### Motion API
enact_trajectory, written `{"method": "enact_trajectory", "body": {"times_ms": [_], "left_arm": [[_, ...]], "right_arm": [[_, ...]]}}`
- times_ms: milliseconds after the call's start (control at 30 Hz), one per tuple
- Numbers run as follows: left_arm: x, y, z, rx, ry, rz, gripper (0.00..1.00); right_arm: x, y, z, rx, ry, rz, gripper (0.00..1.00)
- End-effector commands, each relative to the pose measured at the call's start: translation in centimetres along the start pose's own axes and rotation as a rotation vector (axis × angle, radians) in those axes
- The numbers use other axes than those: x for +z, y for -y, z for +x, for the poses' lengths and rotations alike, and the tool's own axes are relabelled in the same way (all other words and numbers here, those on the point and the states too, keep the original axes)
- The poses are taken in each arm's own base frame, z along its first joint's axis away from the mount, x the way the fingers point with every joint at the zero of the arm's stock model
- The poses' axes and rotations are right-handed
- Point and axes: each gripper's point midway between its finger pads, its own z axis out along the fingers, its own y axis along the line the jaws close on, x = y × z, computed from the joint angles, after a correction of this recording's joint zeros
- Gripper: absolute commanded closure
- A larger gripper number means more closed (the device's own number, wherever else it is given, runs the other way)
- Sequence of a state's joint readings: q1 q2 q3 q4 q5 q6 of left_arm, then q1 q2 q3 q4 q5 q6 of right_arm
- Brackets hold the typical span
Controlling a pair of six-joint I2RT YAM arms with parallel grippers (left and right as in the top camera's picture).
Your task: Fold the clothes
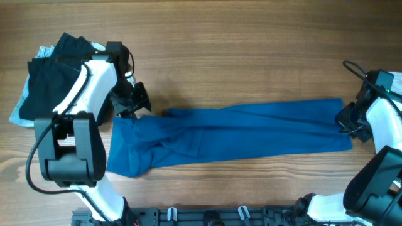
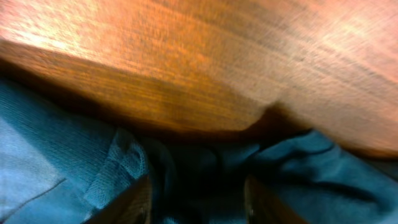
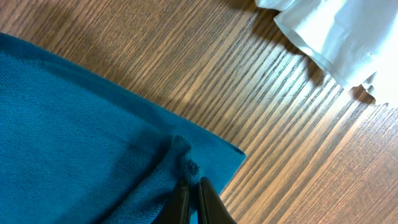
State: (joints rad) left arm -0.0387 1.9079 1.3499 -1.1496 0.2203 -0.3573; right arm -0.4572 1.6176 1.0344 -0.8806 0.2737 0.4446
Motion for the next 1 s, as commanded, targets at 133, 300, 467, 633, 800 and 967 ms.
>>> {"method": "enact_trajectory", "body": {"times_ms": [133, 300, 467, 633, 800, 967], "left_arm": [[0.8, 1.0, 0.9, 0.014, -0.046, 0.047, 0.96], [-2.8, 3.7, -0.6, 0.105, 0.052, 0.159, 0.96], [-10.0, 5.9, -1.4, 0.159, 0.235, 0.236, 0.96], [-11.1, 5.6, 0.7, 0.188, 0.218, 0.223, 0.96], [-13.3, 8.0, -3.9, 0.253, 0.44, 0.297, 0.96], [-13.4, 8.5, -3.5, 0.27, 0.427, 0.323, 0.96]], "right_arm": [[0.5, 0.4, 0.1, 0.006, -0.009, 0.02, 0.96], [0.5, 0.4, 0.1, 0.006, -0.01, 0.016, 0.95], [0.6, 0.0, 0.1, 0.007, -0.01, -0.001, 0.96], [0.5, -0.2, -0.2, 0.01, 0.0, -0.014, 0.96], [0.5, -0.3, -0.2, 0.01, -0.002, -0.017, 0.96], [0.5, -0.3, -0.3, 0.011, 0.001, -0.019, 0.95]]}}
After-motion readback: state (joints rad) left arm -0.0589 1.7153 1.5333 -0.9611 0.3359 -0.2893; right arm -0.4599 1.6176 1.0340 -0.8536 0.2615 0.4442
